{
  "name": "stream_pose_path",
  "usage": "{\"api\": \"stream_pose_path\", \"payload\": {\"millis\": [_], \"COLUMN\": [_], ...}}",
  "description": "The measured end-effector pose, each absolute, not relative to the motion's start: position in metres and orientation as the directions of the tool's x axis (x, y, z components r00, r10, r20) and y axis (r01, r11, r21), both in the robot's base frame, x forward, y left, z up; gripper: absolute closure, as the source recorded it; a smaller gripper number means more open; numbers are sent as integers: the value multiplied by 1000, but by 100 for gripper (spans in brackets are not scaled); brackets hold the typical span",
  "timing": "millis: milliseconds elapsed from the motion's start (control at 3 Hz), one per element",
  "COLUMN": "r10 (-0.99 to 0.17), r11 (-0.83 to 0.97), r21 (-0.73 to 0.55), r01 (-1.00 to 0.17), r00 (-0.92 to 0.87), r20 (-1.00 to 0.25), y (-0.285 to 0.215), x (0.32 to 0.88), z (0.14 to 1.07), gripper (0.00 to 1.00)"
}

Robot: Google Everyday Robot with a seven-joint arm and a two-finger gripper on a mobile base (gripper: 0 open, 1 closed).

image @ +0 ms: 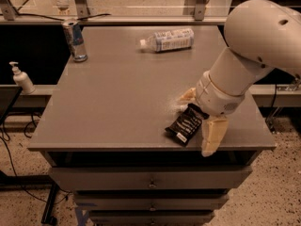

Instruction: Pick rxbar chocolate

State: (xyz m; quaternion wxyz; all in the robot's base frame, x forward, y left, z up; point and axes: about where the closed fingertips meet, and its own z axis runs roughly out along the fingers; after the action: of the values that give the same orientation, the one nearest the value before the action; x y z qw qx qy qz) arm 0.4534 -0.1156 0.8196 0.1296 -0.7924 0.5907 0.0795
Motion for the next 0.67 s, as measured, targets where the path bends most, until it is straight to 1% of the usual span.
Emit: {"api": "stream_pose_path", "payload": {"millis": [667], "r10": [-936], "r11": [-231], "r21": [-78], "r01": [-970], "r00": [244], "r20": [-253], "y": [-122], "x": [453], "z": [816], "gripper": [64]}}
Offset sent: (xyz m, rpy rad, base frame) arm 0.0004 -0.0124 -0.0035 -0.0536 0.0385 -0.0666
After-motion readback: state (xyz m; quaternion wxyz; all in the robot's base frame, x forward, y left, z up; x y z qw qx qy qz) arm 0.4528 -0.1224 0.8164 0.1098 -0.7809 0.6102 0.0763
